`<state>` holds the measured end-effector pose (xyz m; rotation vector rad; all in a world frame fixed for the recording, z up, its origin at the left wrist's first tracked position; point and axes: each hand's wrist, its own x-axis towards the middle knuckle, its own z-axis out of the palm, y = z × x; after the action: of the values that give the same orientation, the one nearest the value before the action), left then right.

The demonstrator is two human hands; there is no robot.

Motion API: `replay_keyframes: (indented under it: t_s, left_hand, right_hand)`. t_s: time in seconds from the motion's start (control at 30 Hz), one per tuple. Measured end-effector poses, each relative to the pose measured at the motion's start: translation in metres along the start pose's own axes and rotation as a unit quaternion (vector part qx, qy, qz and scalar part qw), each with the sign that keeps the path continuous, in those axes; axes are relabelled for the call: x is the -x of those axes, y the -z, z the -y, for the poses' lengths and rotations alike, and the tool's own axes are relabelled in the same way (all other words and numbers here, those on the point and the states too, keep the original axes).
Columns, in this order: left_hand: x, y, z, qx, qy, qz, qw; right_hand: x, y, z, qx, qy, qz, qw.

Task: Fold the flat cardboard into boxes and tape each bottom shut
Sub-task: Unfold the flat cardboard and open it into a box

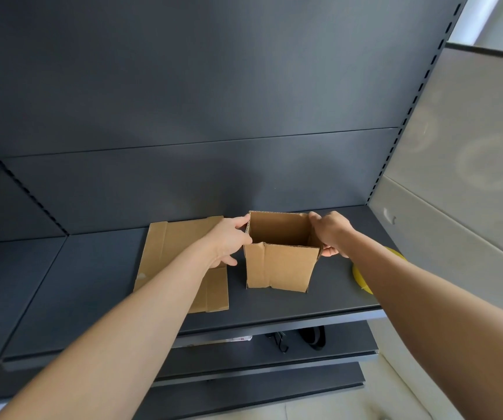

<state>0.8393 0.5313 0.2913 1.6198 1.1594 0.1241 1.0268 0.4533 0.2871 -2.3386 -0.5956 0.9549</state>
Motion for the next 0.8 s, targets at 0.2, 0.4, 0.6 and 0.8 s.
replay_keyframes:
  t_s: [0.2,0.4,0.6,0.8]
  left_hand:
    - [0.0014,-0.0001,-0.0001,-0.02,-0.01,-0.005,1.0]
    - [0.0039,0.0009,-0.001,-0.051,-0.014,0.004,0.999]
    - [0.0003,0.0054,0.0028,0.028,-0.02,-0.037,0.999]
    - [-0.0041,0.0011,0.0045,0.132,0.022,-0.044,0.99]
  right_hand:
    - [-0.0001,0.0018,-0.0016,-0.013,0.006,0.019,1.0]
    - [-0.0006,0.0006,-0.0021,-0.015,0.012,0.003,1.0]
    - [0.0021,0.0001,0.0013,0.019,0.005,0.001,1.0]
    - [0.0056,-0.0028,-0.0001,0.088,0.026,-0.015,0.996]
